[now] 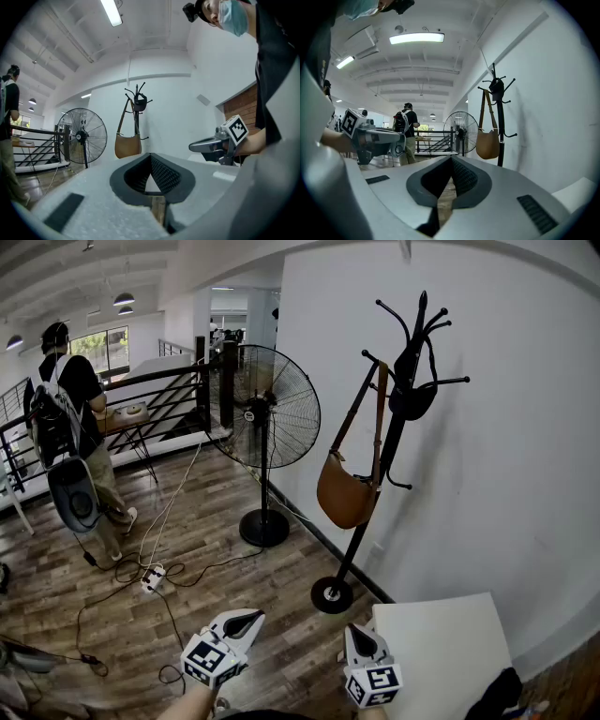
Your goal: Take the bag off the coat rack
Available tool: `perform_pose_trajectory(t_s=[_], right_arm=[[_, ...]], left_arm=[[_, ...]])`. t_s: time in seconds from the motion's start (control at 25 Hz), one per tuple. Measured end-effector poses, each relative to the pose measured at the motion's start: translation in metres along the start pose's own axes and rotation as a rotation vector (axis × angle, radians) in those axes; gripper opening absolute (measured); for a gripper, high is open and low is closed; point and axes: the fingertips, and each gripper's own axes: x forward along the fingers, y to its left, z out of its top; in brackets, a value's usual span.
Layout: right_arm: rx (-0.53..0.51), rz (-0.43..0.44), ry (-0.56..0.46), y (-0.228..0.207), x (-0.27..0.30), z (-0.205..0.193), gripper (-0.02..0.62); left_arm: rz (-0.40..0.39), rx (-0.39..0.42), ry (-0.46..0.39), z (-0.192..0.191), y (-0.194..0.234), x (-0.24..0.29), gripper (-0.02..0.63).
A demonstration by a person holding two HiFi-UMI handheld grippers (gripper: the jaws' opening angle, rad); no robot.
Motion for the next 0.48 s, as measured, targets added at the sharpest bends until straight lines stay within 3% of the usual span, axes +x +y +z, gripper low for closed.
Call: perform_pose_trajectory(t_s=[0.2,0.48], right_arm=[[0.000,0.007,-0.005,-0.003,0.007,-0.003,-0.002],[0.037,0.012,-0.057,-0.009,0.016,0.003,0.001]], left_arm=[[0.003,0.007,0.001,-0.002,0.002,0.006,0.005],[-0.051,0.010,-0.028,-0.003,-0.009,0.017,0.008]])
